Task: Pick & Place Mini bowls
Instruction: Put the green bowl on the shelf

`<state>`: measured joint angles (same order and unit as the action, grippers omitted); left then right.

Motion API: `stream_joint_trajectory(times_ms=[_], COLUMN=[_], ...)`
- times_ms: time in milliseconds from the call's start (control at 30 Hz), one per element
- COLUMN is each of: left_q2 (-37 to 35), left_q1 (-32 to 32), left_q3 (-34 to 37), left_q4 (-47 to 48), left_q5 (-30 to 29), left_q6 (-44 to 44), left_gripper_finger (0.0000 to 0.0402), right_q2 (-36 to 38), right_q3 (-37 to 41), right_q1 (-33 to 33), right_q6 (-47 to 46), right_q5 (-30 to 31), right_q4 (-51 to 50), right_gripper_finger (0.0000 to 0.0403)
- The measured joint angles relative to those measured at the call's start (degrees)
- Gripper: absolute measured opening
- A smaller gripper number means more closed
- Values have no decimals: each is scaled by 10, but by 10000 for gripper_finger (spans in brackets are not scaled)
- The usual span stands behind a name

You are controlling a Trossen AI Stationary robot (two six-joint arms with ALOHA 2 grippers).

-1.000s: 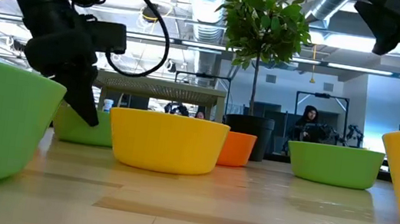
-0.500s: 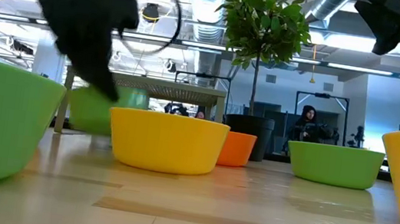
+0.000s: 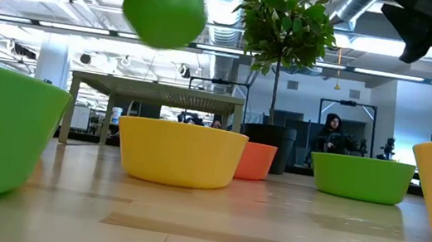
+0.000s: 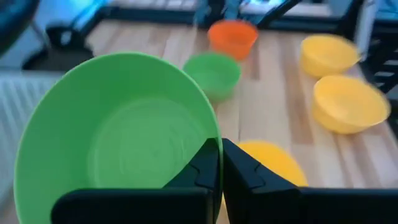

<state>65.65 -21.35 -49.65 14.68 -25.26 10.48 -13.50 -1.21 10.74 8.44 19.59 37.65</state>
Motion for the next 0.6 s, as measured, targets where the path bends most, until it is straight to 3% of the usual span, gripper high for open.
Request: stream_joint_trajectory(times_ms=[300,500,600], left_q2=[0,0,0], left_q1=[3,78,134], left_q3=[-81,-87,-88], left_q4=[62,143,169], left_q5=[-13,-6,57], left_q6=[-112,-116,-117], left_gripper_finger=[9,11,11], right_q2=[0,0,0], right_q3=[0,0,0], right_q1=[0,0,0], right_q6=[-9,-6,-4], right_q5=[0,1,1], right_q4=[-8,-8,-8], right_gripper_finger=[154,154,154])
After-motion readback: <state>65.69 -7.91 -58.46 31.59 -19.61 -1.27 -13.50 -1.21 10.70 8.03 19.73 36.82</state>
